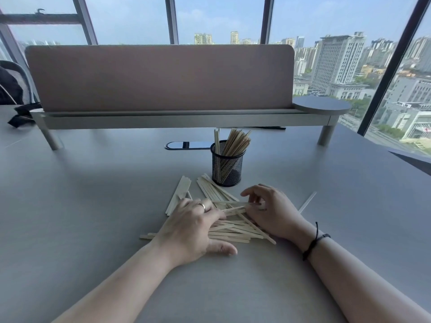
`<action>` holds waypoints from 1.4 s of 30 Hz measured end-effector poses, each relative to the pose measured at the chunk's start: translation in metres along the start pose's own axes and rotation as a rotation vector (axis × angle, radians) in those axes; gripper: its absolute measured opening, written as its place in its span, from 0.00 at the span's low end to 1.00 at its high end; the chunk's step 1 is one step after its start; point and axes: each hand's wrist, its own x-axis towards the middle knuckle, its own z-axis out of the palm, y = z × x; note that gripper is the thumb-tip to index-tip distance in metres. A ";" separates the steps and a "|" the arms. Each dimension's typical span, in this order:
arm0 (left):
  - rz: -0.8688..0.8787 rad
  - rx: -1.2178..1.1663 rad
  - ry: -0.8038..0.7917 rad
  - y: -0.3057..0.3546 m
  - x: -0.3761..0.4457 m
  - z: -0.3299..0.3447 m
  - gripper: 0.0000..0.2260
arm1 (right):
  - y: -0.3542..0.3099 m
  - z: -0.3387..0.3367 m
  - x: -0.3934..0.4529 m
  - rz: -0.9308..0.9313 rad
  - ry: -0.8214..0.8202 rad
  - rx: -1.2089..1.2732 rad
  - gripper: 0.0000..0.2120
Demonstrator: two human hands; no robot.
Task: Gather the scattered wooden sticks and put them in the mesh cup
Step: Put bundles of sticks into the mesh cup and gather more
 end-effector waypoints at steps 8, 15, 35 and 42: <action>0.003 -0.093 0.069 0.000 0.002 0.005 0.27 | 0.005 -0.021 -0.002 0.113 0.435 0.243 0.03; 0.048 -0.106 0.071 0.001 0.001 0.003 0.23 | 0.034 -0.024 -0.005 0.384 0.226 0.135 0.07; 0.153 0.087 0.333 0.001 0.002 -0.004 0.19 | 0.029 -0.011 -0.009 0.248 0.095 -0.029 0.16; 0.128 0.083 0.348 0.006 0.002 -0.014 0.18 | 0.024 -0.012 -0.011 0.200 0.104 -0.048 0.16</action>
